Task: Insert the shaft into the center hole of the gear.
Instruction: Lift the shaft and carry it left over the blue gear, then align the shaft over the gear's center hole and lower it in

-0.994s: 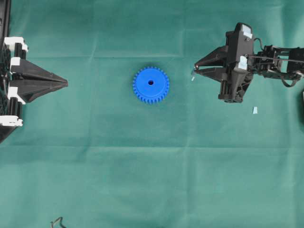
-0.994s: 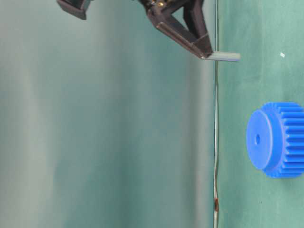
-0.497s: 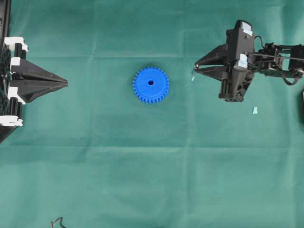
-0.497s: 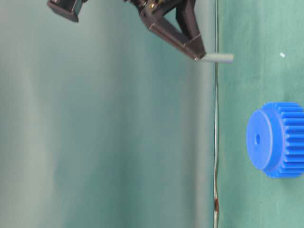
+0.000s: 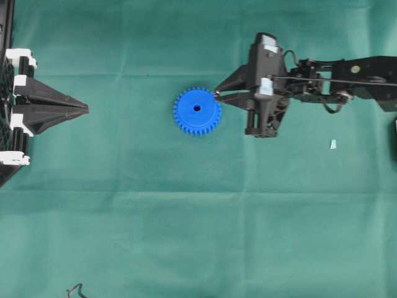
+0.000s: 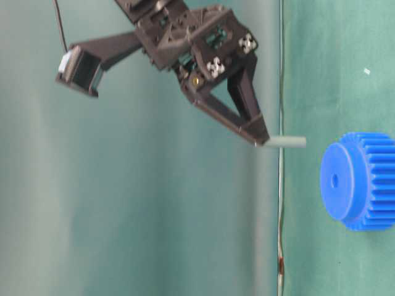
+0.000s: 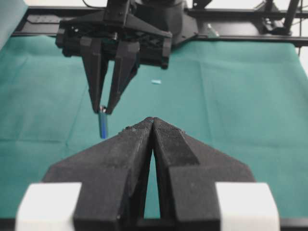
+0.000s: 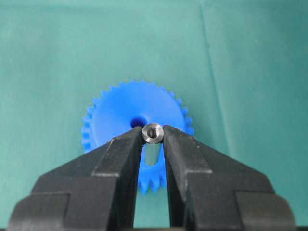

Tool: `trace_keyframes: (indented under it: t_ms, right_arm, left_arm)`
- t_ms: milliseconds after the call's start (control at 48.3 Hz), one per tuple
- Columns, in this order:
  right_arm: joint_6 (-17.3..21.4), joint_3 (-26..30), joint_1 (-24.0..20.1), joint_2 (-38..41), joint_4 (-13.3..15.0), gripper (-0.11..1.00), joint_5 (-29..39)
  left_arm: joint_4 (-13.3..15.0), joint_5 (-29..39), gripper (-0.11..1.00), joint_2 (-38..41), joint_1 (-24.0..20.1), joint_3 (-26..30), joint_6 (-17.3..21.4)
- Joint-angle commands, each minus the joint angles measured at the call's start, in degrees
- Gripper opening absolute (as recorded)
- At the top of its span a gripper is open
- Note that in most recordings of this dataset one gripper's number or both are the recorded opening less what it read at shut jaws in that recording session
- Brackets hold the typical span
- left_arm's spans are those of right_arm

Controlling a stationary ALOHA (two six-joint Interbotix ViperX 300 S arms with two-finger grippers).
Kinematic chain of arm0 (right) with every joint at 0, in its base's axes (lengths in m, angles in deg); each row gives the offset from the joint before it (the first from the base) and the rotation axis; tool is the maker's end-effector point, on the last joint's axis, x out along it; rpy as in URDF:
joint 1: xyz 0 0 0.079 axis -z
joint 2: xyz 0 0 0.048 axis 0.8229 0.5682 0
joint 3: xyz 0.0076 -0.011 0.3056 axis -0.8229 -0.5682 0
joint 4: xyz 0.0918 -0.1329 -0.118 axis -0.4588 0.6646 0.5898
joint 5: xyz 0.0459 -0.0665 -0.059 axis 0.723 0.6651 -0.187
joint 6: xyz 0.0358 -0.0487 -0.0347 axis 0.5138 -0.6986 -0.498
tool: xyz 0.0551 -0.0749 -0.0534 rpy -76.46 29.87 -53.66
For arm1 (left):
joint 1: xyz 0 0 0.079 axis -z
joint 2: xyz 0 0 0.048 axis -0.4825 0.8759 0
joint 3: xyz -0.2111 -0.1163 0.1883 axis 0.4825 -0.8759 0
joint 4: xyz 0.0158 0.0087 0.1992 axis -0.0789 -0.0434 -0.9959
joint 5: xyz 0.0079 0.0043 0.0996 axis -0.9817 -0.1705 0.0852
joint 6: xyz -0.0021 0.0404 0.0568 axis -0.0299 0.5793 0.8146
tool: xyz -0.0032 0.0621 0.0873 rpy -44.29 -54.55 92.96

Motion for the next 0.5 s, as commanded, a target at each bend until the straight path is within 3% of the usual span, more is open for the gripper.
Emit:
trace_keyframes:
  t_ms: [0, 476]
  right_arm:
    - [0.00, 2.90, -0.35, 0.26, 0.18, 0.17, 0.35]
    - [0.62, 4.92, -0.79, 3.08, 0.18, 0.17, -1.76]
  left_arm:
    - [-0.18, -0.35, 0.00, 0.35, 0.09, 1.41, -0.09]
    - [-0.18, -0.35, 0.00, 0.35, 0.09, 1.41, -0.09]
